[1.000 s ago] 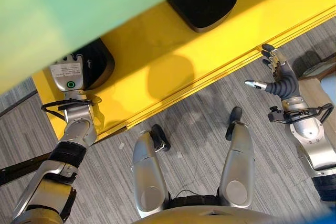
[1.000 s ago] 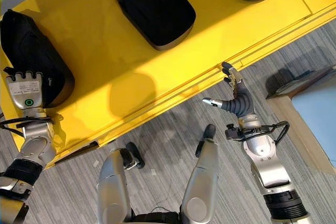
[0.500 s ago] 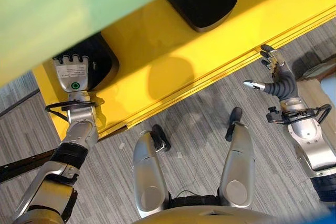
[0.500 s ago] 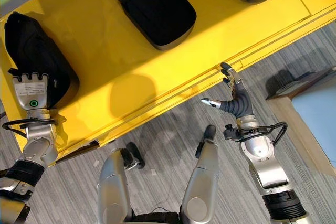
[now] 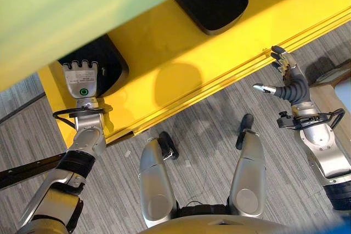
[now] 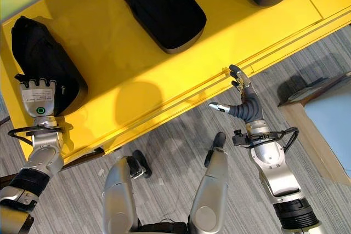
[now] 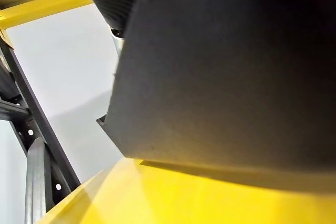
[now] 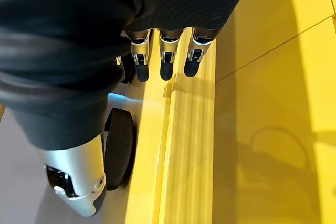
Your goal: Move parts from the plastic box to the shelf.
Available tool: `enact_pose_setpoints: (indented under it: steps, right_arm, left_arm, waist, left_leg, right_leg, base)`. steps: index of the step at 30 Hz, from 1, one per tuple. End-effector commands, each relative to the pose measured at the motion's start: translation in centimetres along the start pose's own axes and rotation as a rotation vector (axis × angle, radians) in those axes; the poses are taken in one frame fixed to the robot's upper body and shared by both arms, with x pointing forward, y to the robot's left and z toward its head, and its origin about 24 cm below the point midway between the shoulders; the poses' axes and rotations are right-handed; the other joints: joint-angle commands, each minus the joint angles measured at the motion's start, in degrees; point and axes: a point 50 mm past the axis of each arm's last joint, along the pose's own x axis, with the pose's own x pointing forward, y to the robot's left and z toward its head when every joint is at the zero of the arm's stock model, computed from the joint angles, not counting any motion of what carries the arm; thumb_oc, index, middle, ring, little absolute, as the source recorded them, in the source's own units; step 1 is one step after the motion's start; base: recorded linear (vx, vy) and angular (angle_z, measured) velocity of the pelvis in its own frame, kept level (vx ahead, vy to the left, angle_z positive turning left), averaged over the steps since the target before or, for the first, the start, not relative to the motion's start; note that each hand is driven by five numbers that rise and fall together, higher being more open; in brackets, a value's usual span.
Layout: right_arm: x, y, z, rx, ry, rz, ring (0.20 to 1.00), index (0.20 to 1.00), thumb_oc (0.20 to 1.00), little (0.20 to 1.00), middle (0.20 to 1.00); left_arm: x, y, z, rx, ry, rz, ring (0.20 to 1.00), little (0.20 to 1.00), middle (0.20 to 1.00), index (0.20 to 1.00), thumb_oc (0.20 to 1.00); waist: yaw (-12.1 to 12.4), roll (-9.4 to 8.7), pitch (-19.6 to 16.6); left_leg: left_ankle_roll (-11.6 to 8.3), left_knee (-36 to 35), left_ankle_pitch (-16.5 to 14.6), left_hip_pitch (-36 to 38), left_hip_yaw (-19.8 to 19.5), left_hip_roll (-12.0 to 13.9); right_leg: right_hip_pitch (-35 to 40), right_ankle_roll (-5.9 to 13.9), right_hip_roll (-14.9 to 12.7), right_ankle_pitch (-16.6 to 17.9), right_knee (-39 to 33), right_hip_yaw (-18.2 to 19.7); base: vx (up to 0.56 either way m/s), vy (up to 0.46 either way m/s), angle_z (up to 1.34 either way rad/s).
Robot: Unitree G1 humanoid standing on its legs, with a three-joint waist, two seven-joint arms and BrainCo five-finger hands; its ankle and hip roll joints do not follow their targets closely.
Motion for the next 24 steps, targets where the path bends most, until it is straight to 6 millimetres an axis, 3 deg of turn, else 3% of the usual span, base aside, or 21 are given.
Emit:
enact_pose_setpoints:
  steps: [1,12,24]
  right_arm:
    - [0.3,-0.3,1.1,0.016,-0.091,-0.039,1.0,1.0,1.0,1.0,1.0]
    - [0.3,-0.5,0.9,0.006,-0.071,-0.04,1.0,1.0,1.0,1.0,1.0]
    - [0.0,-0.4,0.8,0.009,-0.029,-0.026,1.0,1.0,1.0,1.0,1.0]
  left_arm:
    - [-5.9,-2.8,1.5,-0.011,-0.057,-0.199,1.0,1.0,1.0,1.0,1.0]
    - [-4.9,-2.7,-1.2,-0.07,0.211,-0.091,1.0,1.0,1.0,1.0,1.0]
    - [-3.0,-1.3,-4.0,-0.349,0.566,0.156,1.0,1.0,1.0,1.0,1.0]
  waist:
    - [1.2,-1.61,-1.0]
    - [0.8,-1.47,-1.1]
    - [0.5,-1.51,-1.6]
  left_leg:
    - [1.82,-5.8,0.5,3.7,1.0,-3.8]
    - [1.61,-5.3,0.8,4.4,0.8,-3.4]
    - [1.61,-4.7,0.8,5.9,0.6,-2.9]
  right_leg:
    - [-1.6,2.15,0.3,-2.8,3.7,0.9]
    - [-1.5,1.74,0.1,-3.4,5.0,1.7]
    - [-1.2,1.38,-0.5,-4.5,7.3,2.5]
  base:
    - [0.0,0.0,0.0]
    - [0.0,0.0,0.0]
    - [0.04,0.0,0.0]
